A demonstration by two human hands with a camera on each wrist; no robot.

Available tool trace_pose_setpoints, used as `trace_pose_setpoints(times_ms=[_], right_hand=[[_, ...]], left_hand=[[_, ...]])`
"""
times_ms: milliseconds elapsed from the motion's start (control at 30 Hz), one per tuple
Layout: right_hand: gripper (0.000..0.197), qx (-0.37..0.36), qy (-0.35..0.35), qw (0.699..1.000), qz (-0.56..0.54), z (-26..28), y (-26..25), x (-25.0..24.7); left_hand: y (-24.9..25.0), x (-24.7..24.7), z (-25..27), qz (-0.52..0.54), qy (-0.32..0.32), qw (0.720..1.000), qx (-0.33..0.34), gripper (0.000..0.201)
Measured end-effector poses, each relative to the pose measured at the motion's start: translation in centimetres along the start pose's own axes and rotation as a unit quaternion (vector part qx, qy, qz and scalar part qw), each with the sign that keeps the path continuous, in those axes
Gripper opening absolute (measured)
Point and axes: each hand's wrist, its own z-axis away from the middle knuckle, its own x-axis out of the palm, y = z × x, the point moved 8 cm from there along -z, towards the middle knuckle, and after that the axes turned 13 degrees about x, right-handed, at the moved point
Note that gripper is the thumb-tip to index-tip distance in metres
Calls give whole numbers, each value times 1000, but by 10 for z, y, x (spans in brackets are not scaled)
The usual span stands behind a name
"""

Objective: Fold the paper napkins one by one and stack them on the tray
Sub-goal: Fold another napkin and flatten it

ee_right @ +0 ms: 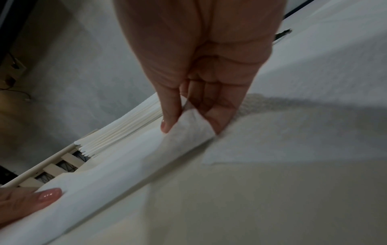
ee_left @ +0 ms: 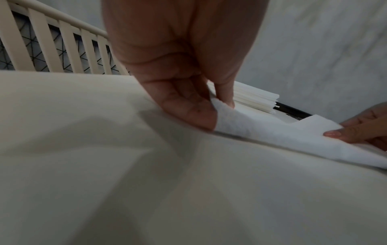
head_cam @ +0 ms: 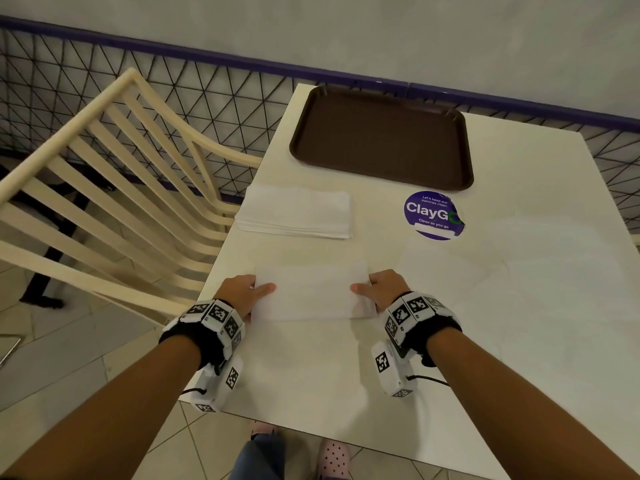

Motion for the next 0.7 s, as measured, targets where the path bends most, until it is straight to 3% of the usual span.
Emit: trace_pose_setpoints(times_ms=[267, 367, 433, 500, 600, 700], right_hand=[[53, -8, 19, 1000, -13, -2, -1, -1], [53, -11, 18, 1000, -12, -3, -2, -1], [53, -7, 12, 1000, -19, -4, 0, 1], [50, 0, 5, 1000, -17, -4, 1, 1], [42, 16, 12, 1000, -6, -4, 1, 0], [50, 15, 18, 1000, -14, -4, 1, -1]], left_hand=[[13, -1, 1, -87, -21, 996, -8, 41], [24, -6, 4, -86, 21, 996, 5, 33], [39, -11, 8, -128, 71, 988, 53, 39], [64, -9, 10, -251, 97, 952, 145, 44], [81, 19, 12, -372, 23, 900, 228, 50], [77, 32, 14, -359, -9, 913, 192, 36]])
